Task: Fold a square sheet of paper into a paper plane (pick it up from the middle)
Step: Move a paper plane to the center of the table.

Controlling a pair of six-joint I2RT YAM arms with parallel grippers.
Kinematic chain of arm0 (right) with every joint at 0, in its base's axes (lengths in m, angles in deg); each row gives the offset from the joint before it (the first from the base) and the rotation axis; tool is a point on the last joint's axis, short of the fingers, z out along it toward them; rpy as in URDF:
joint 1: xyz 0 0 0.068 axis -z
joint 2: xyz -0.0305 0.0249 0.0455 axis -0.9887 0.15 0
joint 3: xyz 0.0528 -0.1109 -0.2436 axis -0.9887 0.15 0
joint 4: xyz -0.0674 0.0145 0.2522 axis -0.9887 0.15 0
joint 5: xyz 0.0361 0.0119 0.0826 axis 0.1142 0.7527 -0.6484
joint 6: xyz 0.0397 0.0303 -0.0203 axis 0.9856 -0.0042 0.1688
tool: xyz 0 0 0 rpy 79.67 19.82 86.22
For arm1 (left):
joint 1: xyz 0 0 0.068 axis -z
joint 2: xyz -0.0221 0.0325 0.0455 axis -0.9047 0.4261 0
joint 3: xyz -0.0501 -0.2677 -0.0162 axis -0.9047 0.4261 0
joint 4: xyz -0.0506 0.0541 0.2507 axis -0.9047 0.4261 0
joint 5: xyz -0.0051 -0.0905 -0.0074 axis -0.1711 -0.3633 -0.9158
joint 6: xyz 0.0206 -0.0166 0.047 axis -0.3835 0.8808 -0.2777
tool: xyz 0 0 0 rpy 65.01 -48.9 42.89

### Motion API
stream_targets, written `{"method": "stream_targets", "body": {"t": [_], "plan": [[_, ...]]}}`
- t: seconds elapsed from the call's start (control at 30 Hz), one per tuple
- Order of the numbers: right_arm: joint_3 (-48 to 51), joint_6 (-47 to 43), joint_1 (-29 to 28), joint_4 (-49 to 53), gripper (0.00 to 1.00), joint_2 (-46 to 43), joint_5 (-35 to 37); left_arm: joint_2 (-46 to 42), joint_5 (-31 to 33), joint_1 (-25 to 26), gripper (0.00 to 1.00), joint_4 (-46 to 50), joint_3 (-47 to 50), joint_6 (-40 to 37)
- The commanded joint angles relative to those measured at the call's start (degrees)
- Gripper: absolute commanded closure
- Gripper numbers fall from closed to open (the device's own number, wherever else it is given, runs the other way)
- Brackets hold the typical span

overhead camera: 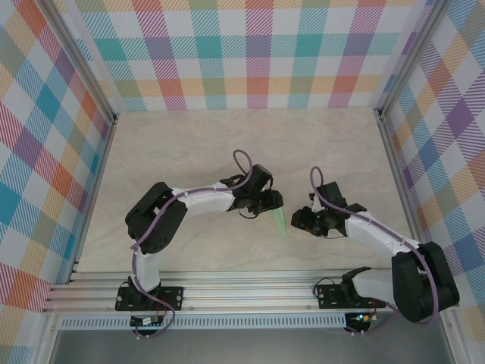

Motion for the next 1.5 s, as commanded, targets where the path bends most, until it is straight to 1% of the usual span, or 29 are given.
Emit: {"method": "stream_targets", "body": {"t": [0.0, 0.1, 0.2, 0.43, 0.57, 0.63, 0.73, 0.8, 1.3, 1.47], "plan": [[-2.55, -0.16, 0.21, 0.22, 0.59, 0.83, 1.06, -3.4, 2.02, 0.77, 0.5, 3.09, 0.95, 1.12], [-3.05, -0.64, 0.11, -0.03, 0.57, 1.15, 0.78, -3.16, 1.64, 0.8, 0.55, 3.26, 0.72, 1.24], [-3.81, -1.32, 0.16, -0.36, 0.55, 1.68, -0.09, -3.65, 2.18, 0.88, 0.64, 3.9, 1.05, 1.17], [-4.98, -1.91, 0.18, -1.86, 0.53, 4.21, -2.94, -7.55, 3.96, 0.91, 0.78, 5.1, 4.14, -0.38], [-5.43, -1.93, 0.21, -3.58, 0.52, 5.96, -5.85, -9.54, 3.96, 0.77, 0.82, 4.22, 6.29, -0.99], [-5.67, -1.98, 0.16, -4.57, 0.51, 6.76, -7.37, -10.15, 4.08, 0.77, 0.83, 3.76, 7.25, -1.09], [-5.99, -2.06, 0.16, -5.51, 0.49, 7.78, -8.72, -10.36, 3.95, 0.77, 0.87, 3.63, 8.0, -1.59], [-6.59, -2.62, 0.12, -5.43, 0.48, 8.61, -9.4, -10.44, 3.79, 0.8, 0.92, 3.73, 8.41, -1.99], [-10.23, -5.89, 0.04, -6.7, 0.45, 15.88, -14.02, -11.02, 4.83, 0.64, 0.91, 4.61, 9.82, -2.46], [-11.2, -6.87, 0.12, -7.31, 0.45, 18.17, -17.81, -10.73, 4.74, 0.6, 0.91, 4.61, 9.72, -2.52]]}}
